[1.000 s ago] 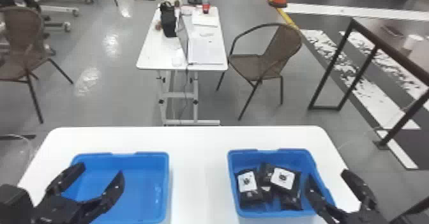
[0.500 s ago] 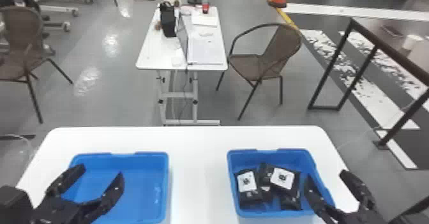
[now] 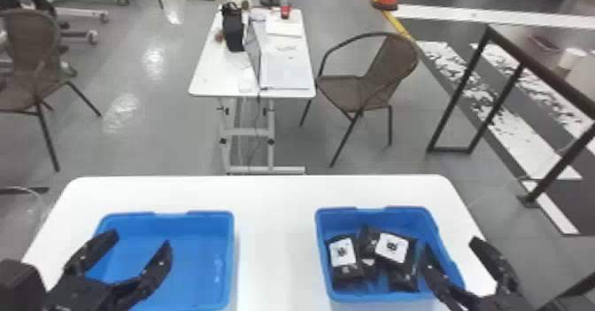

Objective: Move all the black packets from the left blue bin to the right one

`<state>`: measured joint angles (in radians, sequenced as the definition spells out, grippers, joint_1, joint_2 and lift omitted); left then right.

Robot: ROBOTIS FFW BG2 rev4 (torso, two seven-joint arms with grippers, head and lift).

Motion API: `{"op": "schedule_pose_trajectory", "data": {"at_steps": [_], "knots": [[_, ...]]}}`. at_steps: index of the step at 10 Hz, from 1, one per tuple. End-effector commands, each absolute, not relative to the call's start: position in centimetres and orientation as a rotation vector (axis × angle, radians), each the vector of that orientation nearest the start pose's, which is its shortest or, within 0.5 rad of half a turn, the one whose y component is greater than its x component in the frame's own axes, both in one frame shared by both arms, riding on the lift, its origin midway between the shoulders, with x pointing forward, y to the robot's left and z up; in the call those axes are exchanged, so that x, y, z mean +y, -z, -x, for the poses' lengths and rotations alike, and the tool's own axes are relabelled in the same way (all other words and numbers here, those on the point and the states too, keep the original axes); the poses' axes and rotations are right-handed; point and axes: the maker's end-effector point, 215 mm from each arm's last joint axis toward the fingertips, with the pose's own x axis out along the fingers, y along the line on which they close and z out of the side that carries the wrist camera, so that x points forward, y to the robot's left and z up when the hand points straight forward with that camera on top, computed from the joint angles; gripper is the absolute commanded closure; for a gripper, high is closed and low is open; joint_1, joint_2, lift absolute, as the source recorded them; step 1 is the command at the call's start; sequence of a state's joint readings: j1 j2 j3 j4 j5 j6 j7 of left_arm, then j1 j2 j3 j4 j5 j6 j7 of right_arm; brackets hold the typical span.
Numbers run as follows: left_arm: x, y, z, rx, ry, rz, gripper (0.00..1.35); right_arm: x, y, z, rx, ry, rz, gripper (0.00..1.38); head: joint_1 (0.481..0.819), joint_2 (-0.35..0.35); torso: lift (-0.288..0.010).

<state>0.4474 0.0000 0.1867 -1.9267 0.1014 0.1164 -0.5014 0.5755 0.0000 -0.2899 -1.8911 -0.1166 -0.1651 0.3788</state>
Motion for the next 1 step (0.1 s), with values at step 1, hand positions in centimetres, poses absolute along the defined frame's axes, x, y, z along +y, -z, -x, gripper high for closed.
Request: {"op": "schedule_pose_trajectory", "data": {"at_steps": [1], "knots": [[22.74, 40.3, -43.67, 0.183, 0.323, 0.09, 0.13, -31.34, 39.57, -39.35, 0.081, -0.104, 0.017, 0.25, 0.695, -0.118, 0.0]]}}
